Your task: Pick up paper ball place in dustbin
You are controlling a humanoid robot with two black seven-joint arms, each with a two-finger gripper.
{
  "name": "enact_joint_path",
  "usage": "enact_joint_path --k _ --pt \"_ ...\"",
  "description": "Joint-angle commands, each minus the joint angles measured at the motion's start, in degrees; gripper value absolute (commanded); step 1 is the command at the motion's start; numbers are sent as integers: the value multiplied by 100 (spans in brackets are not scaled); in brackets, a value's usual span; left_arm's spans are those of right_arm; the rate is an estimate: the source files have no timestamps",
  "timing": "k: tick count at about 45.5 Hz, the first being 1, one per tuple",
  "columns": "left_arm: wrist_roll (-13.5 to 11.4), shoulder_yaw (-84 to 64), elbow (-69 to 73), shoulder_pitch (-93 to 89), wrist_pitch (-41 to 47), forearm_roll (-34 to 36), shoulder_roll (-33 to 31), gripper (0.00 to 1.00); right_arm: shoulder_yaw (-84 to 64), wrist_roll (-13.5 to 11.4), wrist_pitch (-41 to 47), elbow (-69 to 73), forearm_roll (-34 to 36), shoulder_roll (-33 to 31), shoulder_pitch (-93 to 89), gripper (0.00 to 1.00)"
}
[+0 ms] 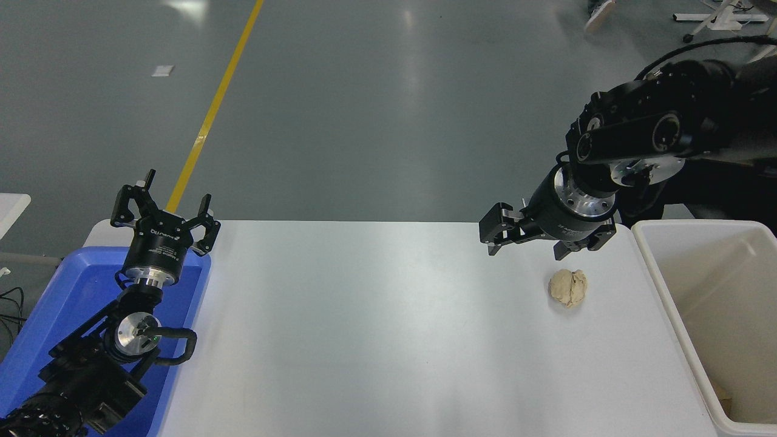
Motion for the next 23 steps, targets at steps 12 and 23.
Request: enact_joint_path --k 12,23 --pt "0 3 1 0 0 0 0 98 -309 -4 -953 -970 -68 -38 -894 100" --pt "0 3 1 0 0 0 0 98 -837 -4 -2246 -2122 -103 -11 -2037 100"
